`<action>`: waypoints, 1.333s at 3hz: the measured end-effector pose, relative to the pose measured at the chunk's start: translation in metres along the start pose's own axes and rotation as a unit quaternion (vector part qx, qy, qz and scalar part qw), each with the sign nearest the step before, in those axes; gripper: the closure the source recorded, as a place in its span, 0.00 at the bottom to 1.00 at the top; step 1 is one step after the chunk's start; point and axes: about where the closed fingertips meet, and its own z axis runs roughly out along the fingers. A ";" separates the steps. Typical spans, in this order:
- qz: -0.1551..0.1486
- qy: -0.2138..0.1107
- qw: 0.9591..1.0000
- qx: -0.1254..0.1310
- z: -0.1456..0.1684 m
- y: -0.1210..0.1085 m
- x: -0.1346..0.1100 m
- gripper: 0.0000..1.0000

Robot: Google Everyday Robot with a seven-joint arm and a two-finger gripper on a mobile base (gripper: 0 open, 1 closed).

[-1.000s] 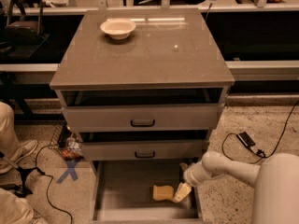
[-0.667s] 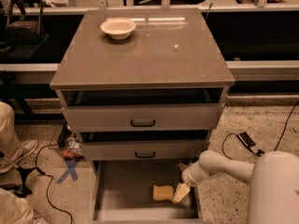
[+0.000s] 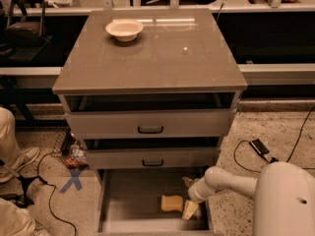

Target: Pick sponge from bottom drawer and place on counter

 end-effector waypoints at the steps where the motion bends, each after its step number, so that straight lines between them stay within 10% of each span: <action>1: -0.022 0.005 1.000 0.009 0.022 -0.003 0.009 0.00; 4: -0.056 0.061 0.996 0.011 0.086 0.001 0.022 0.00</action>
Offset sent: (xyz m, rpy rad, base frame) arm 0.0120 0.0222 -0.0757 -0.1252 -0.0935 0.0837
